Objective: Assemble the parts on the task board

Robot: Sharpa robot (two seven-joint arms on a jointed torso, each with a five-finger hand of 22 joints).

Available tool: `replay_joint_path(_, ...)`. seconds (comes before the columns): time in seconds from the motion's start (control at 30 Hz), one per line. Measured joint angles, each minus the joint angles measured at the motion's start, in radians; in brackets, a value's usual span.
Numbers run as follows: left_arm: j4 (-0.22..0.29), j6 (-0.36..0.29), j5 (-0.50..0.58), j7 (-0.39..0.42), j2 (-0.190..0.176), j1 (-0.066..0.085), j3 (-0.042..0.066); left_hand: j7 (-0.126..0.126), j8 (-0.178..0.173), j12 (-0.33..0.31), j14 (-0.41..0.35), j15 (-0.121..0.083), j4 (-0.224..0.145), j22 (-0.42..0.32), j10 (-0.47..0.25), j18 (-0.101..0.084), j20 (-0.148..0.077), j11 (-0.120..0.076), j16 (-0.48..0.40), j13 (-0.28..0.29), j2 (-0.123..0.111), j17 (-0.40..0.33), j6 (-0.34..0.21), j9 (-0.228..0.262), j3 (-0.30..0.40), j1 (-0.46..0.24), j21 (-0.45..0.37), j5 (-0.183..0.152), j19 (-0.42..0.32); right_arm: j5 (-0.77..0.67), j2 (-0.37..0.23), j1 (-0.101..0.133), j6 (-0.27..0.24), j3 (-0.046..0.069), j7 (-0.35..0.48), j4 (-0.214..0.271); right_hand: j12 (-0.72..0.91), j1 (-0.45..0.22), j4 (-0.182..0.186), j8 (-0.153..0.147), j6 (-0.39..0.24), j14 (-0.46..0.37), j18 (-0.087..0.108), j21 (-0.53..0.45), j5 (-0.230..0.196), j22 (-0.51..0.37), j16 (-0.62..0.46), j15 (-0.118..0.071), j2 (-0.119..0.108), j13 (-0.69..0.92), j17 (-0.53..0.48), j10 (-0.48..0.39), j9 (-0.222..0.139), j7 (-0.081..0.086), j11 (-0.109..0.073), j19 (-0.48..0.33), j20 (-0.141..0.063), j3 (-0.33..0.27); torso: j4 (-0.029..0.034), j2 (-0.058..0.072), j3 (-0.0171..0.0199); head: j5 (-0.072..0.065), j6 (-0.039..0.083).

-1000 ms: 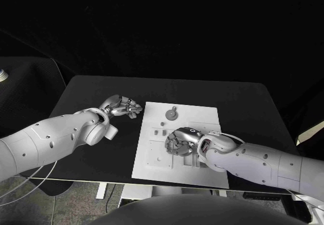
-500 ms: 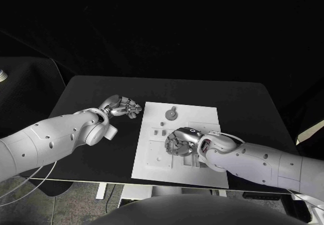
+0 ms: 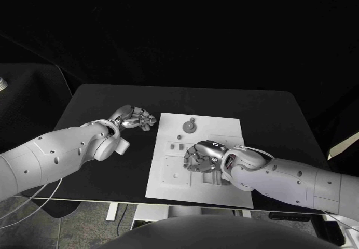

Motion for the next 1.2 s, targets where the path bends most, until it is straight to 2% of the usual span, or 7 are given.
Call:
replay_joint_path(0.07, -0.002, 0.0, 0.0, 0.0, 0.0, 0.0, 0.0, 0.0, 0.0, 0.0, 0.0, 0.0, 0.0, 0.0, 0.0, 0.0, 0.0, 0.0, 0.0, 0.0, 0.0, 0.0, 0.0, 0.0, 0.0, 0.0, 0.0, 0.0, 0.0, 0.002, -0.006, 0.0, -0.005, 0.006, 0.0, 0.007, 0.0, 0.0, 0.0, -0.001, 0.0, 0.0, 0.0, 0.0, 0.0, 0.0, 0.0, 0.0, 0.0, 0.0, 0.001, 0.0, 0.0, 0.0, 0.0, 0.0, 0.0, 0.0, -0.0003, 0.0, 0.0002, -0.001, 0.0)
replay_joint_path(0.4, -0.005, 0.0, 0.0, 0.0, 0.002, 0.0, 0.0, 0.0, 0.0, 0.0, 0.0, 0.0, 0.0, 0.001, 0.0, 0.0, 0.0, 0.0, 0.0, 0.0, 0.0, 0.0, 0.0, 0.0, 0.0, 0.0, 0.0, 0.0, 0.0, 0.034, -0.033, 0.001, -0.033, 0.056, 0.002, 0.04, 0.0, -0.005, 0.003, -0.006, -0.009, -0.001, 0.0, 0.0, 0.0, 0.0, 0.0, 0.002, -0.005, 0.0, -0.002, 0.0, -0.004, -0.002, 0.0, -0.004, -0.004, -0.008, -0.0002, 0.0, 0.0001, -0.006, 0.004)
replay_joint_path(0.53, -0.005, 0.0, 0.0, 0.0, 0.003, 0.0, 0.0, 0.0, 0.0, 0.0, 0.0, 0.0, 0.0, 0.001, 0.0, 0.0, 0.0, 0.0, 0.0, 0.0, 0.0, 0.0, 0.0, 0.0, 0.0, 0.0, 0.0, 0.0, 0.0, 0.044, -0.037, 0.001, -0.041, 0.067, 0.002, 0.042, 0.0, -0.005, 0.003, -0.006, -0.009, -0.001, 0.0, 0.0, 0.0, 0.0, 0.0, 0.002, -0.005, 0.0, -0.004, 0.0, -0.004, -0.002, 0.0, -0.004, -0.004, -0.008, 0.0001, 0.0, 0.0, -0.007, 0.006)
replay_joint_path(0.73, -0.006, 0.0, 0.0, 0.0, 0.003, 0.0, 0.0, 0.0, 0.0, 0.0, 0.0, 0.0, 0.0, 0.001, 0.0, 0.0, 0.0, 0.0, 0.0, 0.0, 0.0, 0.0, 0.0, 0.0, 0.0, 0.0, 0.0, 0.0, 0.0, 0.084, -0.065, 0.002, -0.048, 0.101, 0.002, 0.055, 0.0, -0.005, 0.005, -0.006, -0.012, -0.001, 0.0, 0.0, 0.0, 0.0, 0.0, 0.002, -0.005, 0.0, 0.005, 0.0, -0.003, -0.002, 0.0, -0.004, -0.004, -0.011, 0.0007, 0.0, -0.0004, -0.01, 0.01)
replay_joint_path(0.8, -0.006, 0.0, 0.0, 0.0, 0.003, 0.0, 0.0, 0.0, 0.0, 0.0, 0.0, 0.0, 0.0, 0.001, 0.0, 0.0, 0.0, 0.0, 0.0, 0.0, 0.0, 0.0, 0.0, 0.0, 0.0, 0.0, 0.0, 0.0, 0.0, 0.116, -0.082, 0.013, -0.048, 0.11, 0.002, 0.058, 0.0, -0.005, 0.006, -0.006, -0.012, -0.001, 0.0, 0.0, 0.0, -0.001, 0.0, 0.002, -0.005, 0.0, 0.007, -0.002, -0.003, -0.002, 0.002, -0.004, -0.004, -0.011, 0.0005, 0.0, -0.0004, -0.01, 0.011)
replay_joint_path(1.03, -0.004, 0.0, 0.0, 0.001, 0.002, 0.0, 0.0, 0.0, 0.0, 0.0, 0.0, 0.0, 0.0, 0.001, 0.0, 0.0, 0.0, 0.0, 0.0, 0.0, 0.0, 0.0, 0.0, 0.0, 0.0, 0.0, 0.0, 0.0, 0.0, 0.213, -0.152, 0.078, -0.035, 0.118, -0.004, 0.039, 0.0, -0.01, 0.01, -0.006, -0.014, -0.003, 0.0, 0.0, 0.0, -0.001, 0.0, 0.003, -0.005, 0.0, -0.008, -0.004, -0.003, -0.001, 0.004, -0.004, -0.004, -0.016, -0.0001, 0.0, -0.0006, -0.017, 0.019)
replay_joint_path(1.2, -0.004, 0.0, 0.0, 0.001, 0.001, 0.0, 0.0, 0.0, 0.0, 0.0, 0.0, 0.0, 0.0, 0.001, 0.0, 0.0, 0.0, 0.0, 0.0, 0.0, 0.0, 0.0, 0.0, 0.0, 0.0, 0.0, 0.0, 0.0, 0.0, 0.239, -0.192, 0.088, -0.023, 0.117, -0.008, 0.027, 0.0, -0.034, 0.014, -0.006, -0.024, -0.035, -0.007, 0.0, 0.0, -0.003, -0.012, 0.004, -0.011, 0.0, -0.032, -0.016, -0.008, 0.002, 0.006, -0.009, 0.002, -0.036, -0.0003, 0.0, -0.0005, -0.023, 0.025)
